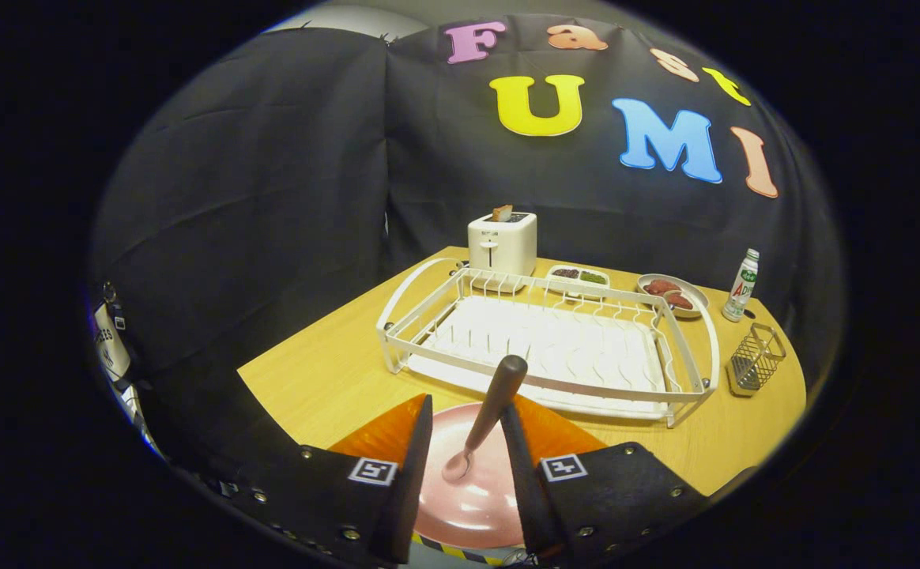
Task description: Take the plate from the dish rack, then take the spoon from the basket and place it into the plate.
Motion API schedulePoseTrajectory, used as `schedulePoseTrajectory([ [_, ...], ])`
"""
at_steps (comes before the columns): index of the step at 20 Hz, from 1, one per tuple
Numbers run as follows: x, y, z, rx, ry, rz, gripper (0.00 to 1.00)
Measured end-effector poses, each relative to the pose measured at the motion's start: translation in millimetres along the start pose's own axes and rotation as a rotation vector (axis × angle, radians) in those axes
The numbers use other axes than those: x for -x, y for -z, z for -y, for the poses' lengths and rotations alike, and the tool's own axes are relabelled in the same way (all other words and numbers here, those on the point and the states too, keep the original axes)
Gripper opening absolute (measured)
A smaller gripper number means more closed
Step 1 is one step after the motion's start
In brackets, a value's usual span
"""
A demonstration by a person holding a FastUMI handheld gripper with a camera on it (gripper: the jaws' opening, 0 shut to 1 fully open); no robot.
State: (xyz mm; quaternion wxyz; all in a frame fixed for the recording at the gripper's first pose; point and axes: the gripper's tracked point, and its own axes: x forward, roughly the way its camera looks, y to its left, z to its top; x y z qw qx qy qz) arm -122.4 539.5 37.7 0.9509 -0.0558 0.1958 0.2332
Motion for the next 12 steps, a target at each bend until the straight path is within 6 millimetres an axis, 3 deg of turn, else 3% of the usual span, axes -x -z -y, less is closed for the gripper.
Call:
schedulePoseTrajectory([
  [4, 4, -8, 6, -0.018, 0.031, 0.026, 0.6],
  [5, 4, -11, 9, -0.02, 0.038, 0.033, 0.68],
  [6, 6, -13, 12, -0.022, 0.049, 0.038, 0.82],
  [12, 14, -44, 23, -0.026, 0.078, 0.11, 0.97],
])
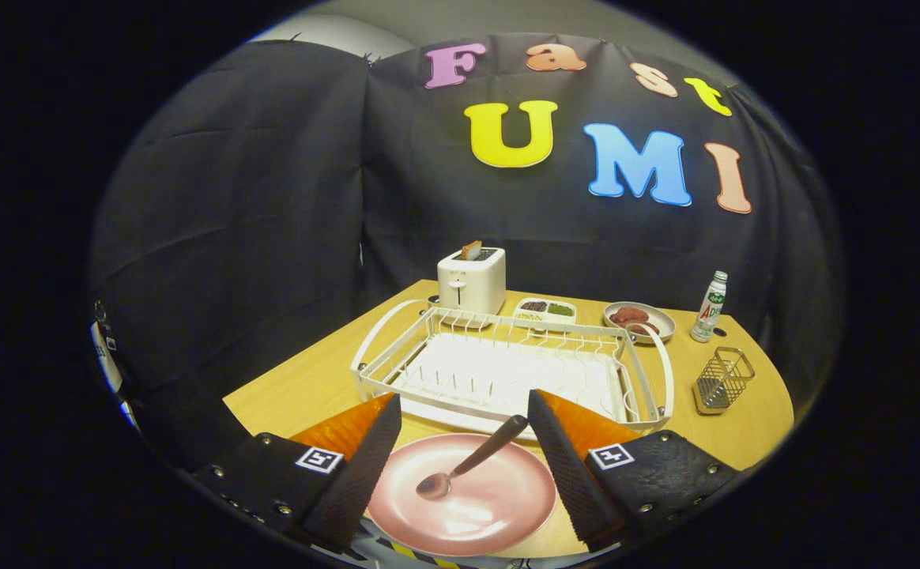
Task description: Take the plate from the dish rack, then take the spoon from the basket and place it into the plate.
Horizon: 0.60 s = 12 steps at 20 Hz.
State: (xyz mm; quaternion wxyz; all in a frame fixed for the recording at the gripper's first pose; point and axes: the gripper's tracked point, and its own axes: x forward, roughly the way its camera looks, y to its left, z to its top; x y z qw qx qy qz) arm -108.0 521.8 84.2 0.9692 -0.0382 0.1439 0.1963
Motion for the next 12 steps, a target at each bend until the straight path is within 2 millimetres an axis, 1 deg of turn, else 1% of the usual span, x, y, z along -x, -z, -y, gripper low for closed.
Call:
schedulePoseTrajectory([
  [2, 0, -12, 0, -0.017, -0.003, 0.027, 0.97],
  [5, 1, -23, 4, -0.038, 0.007, 0.043, 0.97],
  [7, 3, -35, 8, -0.053, 0.013, 0.06, 0.97],
  [10, 8, -63, 19, -0.07, 0.026, 0.109, 0.97],
  [12, 12, -89, 32, -0.073, 0.042, 0.147, 0.97],
])
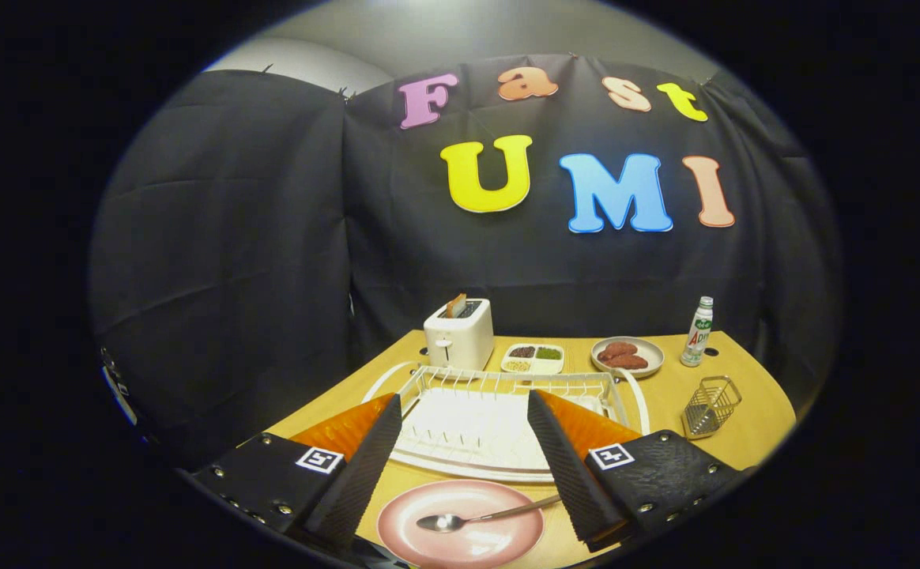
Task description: Take the plate from the dish rack, then take the spoon from the basket and place it into the plate.
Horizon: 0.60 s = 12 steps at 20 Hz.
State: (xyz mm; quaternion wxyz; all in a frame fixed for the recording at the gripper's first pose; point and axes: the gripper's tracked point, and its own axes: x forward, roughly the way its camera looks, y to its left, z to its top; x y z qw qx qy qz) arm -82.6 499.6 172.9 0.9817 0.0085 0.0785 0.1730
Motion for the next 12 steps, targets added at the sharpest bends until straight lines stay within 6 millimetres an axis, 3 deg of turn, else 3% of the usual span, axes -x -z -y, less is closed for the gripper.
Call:
schedulePoseTrajectory([
  [5, -3, -66, 35, 0.019, 0.064, 0.083, 0.97],
  [12, -6, -129, 91, 0.019, 0.147, 0.126, 0.97],
])
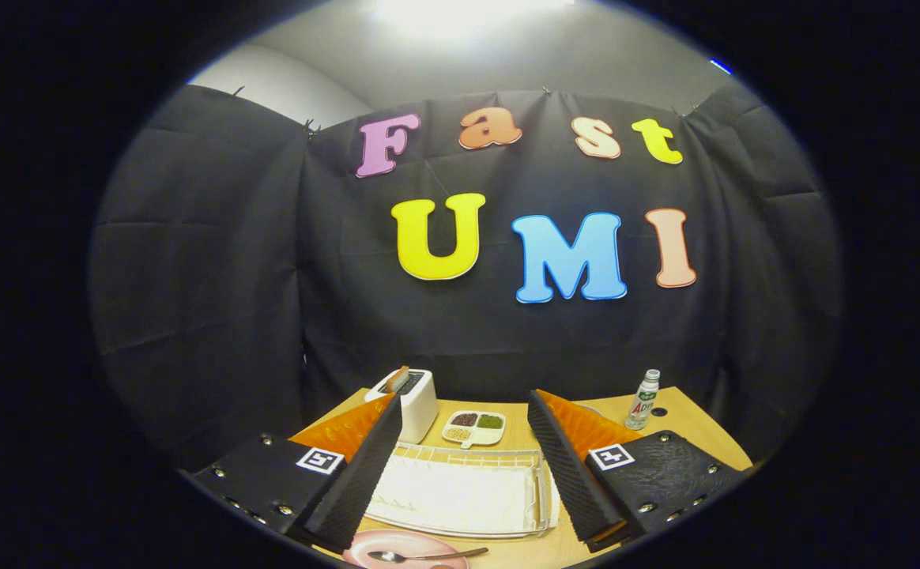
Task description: Take the plate from the dish rack, then take the spoon from the basket and place it into the plate.
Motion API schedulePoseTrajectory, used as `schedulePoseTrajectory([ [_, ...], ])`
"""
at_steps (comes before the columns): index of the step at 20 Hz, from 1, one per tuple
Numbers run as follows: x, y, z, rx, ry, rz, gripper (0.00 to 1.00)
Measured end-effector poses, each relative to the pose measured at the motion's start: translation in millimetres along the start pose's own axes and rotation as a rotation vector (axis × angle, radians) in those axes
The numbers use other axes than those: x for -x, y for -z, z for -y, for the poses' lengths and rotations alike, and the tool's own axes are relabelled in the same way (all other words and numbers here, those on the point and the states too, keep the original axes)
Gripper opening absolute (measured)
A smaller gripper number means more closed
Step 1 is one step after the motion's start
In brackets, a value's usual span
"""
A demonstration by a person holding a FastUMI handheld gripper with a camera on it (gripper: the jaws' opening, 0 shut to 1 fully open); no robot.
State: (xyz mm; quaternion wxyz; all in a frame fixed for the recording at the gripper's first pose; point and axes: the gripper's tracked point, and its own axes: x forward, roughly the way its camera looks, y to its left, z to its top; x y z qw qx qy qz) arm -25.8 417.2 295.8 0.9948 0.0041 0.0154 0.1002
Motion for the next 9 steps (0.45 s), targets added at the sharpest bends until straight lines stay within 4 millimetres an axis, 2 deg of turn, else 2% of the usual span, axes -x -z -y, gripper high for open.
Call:
schedulePoseTrajectory([
  [6, -16, -30, 54, 0.0, 0.058, 0.012, 0.97],
  [9, -16, -35, 77, -0.018, 0.071, 0.018, 0.97],
])
